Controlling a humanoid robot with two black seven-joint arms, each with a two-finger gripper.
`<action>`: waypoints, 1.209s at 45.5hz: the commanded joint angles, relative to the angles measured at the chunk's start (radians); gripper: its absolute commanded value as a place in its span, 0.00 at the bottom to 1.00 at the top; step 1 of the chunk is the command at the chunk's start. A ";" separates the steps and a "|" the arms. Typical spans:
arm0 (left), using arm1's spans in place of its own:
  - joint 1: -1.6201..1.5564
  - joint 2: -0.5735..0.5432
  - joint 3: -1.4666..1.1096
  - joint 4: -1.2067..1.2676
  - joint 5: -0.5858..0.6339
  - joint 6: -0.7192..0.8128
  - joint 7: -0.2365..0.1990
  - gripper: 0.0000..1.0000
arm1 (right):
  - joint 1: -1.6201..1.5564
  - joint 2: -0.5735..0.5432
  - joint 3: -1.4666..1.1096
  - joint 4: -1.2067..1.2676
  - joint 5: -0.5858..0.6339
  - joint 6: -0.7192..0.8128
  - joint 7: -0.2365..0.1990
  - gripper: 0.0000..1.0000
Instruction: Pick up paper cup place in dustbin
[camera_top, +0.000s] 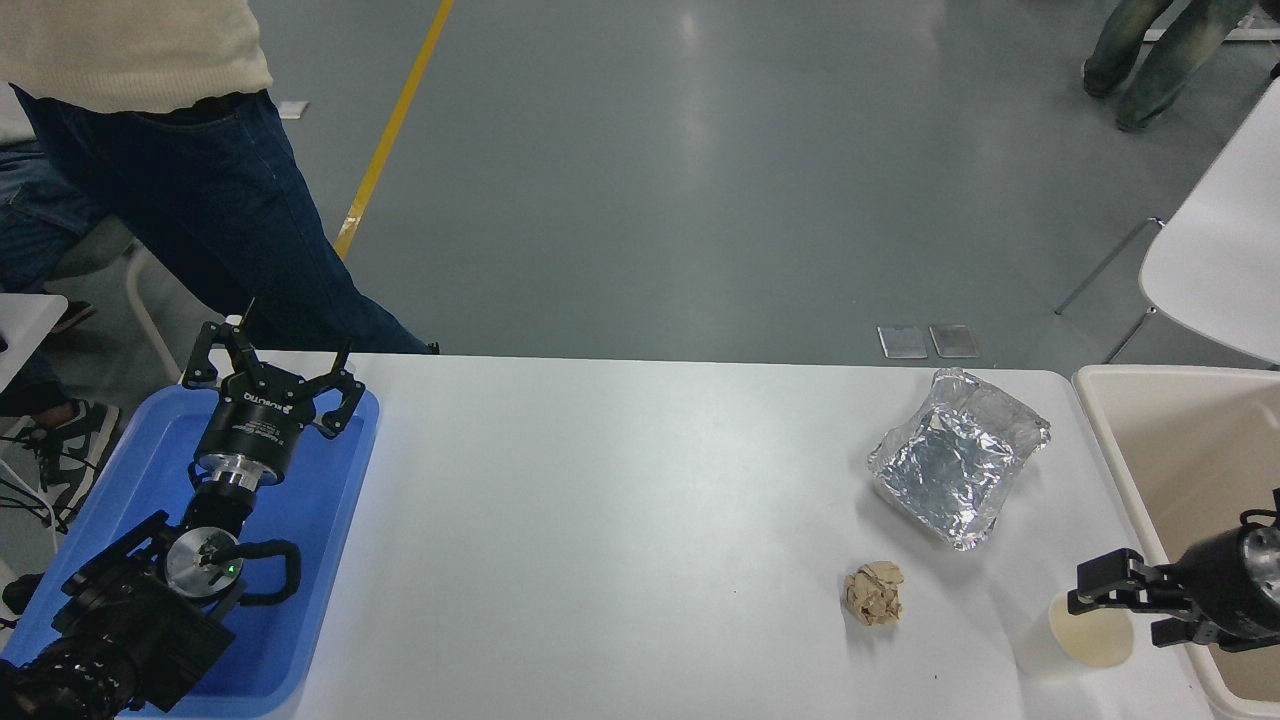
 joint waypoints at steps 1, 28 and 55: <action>0.000 0.000 0.000 0.000 0.000 -0.001 0.000 1.00 | -0.053 0.004 0.030 -0.004 0.000 -0.045 0.000 0.79; 0.000 0.000 0.000 0.000 0.000 0.001 0.000 1.00 | -0.064 0.003 0.044 0.005 0.003 -0.042 0.000 0.00; 0.000 0.000 0.000 0.000 0.000 0.001 0.000 1.00 | 0.399 -0.059 -0.264 0.225 -0.003 0.039 0.004 0.00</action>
